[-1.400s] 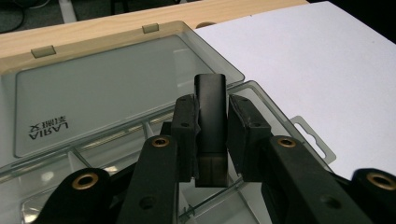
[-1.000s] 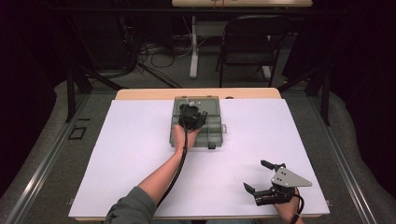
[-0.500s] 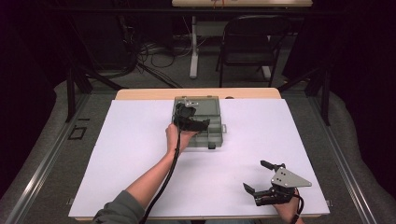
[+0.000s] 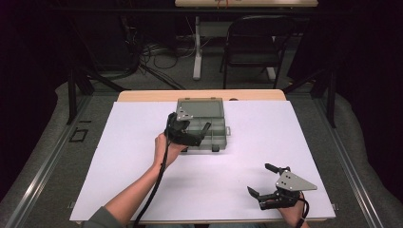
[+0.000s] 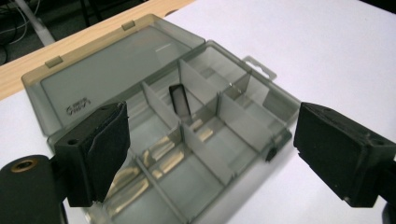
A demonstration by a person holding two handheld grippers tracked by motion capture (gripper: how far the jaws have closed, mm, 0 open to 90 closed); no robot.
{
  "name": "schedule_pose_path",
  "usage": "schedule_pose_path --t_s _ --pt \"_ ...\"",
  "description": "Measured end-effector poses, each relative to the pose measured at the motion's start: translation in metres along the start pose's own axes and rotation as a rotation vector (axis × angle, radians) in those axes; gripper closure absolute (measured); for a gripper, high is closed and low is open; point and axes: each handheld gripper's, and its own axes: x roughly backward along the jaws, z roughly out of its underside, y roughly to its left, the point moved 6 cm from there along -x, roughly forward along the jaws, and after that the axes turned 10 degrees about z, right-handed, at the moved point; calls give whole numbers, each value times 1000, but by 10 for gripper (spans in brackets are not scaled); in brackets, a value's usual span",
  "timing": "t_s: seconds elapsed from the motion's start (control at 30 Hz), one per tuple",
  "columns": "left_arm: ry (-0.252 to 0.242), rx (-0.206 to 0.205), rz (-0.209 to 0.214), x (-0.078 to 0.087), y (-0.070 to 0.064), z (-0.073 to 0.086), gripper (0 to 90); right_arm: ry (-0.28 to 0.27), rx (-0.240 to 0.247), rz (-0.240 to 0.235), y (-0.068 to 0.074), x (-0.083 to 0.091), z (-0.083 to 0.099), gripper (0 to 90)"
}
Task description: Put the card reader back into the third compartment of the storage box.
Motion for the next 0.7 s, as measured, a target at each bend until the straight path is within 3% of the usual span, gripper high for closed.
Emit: schedule_pose_path --t_s 0.23,0.7 --pt "-3 -23 1 26 -3 19 108 1 2 1 0 0 0 4" --pt "-48 -36 3 57 -11 47 108 1 2 5 0 0 0 5"
